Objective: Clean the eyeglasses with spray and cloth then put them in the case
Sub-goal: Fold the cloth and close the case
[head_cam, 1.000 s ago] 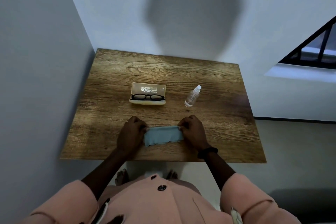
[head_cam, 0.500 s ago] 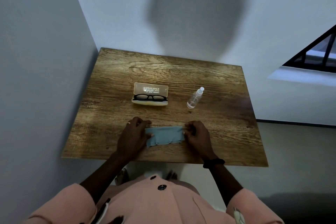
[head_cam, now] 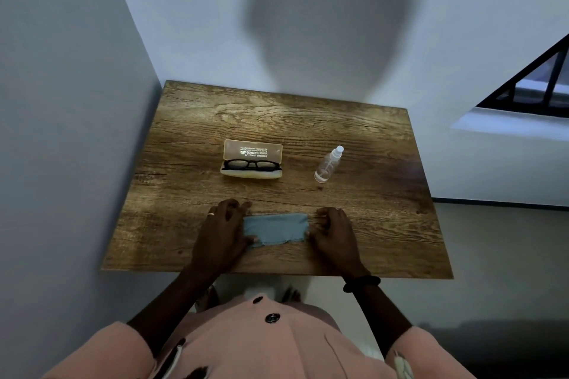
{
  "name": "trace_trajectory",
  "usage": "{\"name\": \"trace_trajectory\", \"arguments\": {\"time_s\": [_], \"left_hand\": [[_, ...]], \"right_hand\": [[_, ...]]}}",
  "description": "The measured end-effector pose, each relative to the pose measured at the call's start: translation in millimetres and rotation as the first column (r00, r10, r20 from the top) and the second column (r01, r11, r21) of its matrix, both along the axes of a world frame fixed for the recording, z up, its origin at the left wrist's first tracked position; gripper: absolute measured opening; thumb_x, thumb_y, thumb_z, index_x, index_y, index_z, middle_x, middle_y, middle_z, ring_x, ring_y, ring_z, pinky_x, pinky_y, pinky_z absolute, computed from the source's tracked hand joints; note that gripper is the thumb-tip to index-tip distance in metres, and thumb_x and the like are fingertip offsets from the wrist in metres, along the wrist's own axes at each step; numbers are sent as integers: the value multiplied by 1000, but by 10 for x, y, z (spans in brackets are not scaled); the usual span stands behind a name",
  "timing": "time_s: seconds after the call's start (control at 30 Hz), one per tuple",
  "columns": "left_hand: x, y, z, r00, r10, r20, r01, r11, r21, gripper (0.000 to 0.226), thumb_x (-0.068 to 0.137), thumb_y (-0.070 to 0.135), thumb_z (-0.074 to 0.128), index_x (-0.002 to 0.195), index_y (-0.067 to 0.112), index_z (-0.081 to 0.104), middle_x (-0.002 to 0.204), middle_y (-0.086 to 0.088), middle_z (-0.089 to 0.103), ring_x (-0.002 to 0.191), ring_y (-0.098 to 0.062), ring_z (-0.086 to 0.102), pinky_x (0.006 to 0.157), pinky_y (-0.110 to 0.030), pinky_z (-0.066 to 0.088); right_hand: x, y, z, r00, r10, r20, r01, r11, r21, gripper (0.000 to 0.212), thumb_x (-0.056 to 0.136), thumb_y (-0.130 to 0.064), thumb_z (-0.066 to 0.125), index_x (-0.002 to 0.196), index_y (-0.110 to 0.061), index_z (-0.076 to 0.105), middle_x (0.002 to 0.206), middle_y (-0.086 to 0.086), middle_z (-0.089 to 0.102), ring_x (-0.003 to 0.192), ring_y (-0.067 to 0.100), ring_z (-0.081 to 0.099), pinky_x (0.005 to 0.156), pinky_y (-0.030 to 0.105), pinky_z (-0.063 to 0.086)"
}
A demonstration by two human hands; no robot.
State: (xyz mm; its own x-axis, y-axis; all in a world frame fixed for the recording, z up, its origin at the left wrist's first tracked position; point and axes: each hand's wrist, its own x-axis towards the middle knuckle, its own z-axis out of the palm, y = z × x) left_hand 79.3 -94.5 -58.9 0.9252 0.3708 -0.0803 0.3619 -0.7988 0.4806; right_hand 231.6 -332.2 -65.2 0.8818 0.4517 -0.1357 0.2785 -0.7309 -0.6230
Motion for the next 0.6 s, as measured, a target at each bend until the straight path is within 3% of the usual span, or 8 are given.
{"name": "trace_trajectory", "arguments": {"time_s": [0.13, 0.4, 0.5, 0.6], "left_hand": [[-48, -16, -57, 998, -25, -58, 31, 995, 95, 96, 69, 55, 86, 147, 17, 47, 149, -19, 44, 125, -41, 52, 93, -55, 56], [-90, -4, -27, 1000, -2, -30, 4, 998, 68, 91, 71, 49, 88, 147, 14, 50, 149, -22, 44, 126, -44, 51, 93, -56, 55], [-69, 9, -7, 999, 33, -9, -33, 999, 2, 69, 86, 50, 72, 143, 18, 53, 148, -18, 47, 125, -40, 52, 93, -52, 56], [-13, 38, 17, 999, 41, 34, -40, 999, -21, 48, 96, 47, 46, 132, 20, 64, 137, -12, 53, 117, -32, 58, 86, -41, 57]], "right_hand": [[-87, 54, 7, 997, 58, 52, -52, 991, -120, 68, 71, -38, 84, 129, -18, 55, 123, 4, 55, 112, 22, 53, 93, 40, 49], [-53, 38, 63, 997, 50, -55, -56, 992, -111, 71, 71, -34, 86, 133, -20, 53, 128, 3, 52, 117, 21, 52, 97, 41, 50], [-56, 45, 103, 999, 34, -31, -36, 999, -39, 61, 75, -30, 82, 128, -19, 56, 123, 2, 55, 110, 21, 56, 93, 44, 52], [-211, 169, 204, 957, 168, 236, -160, 986, -52, 33, 83, -34, 67, 112, -19, 63, 107, 1, 61, 97, 19, 57, 84, 40, 51]]}}
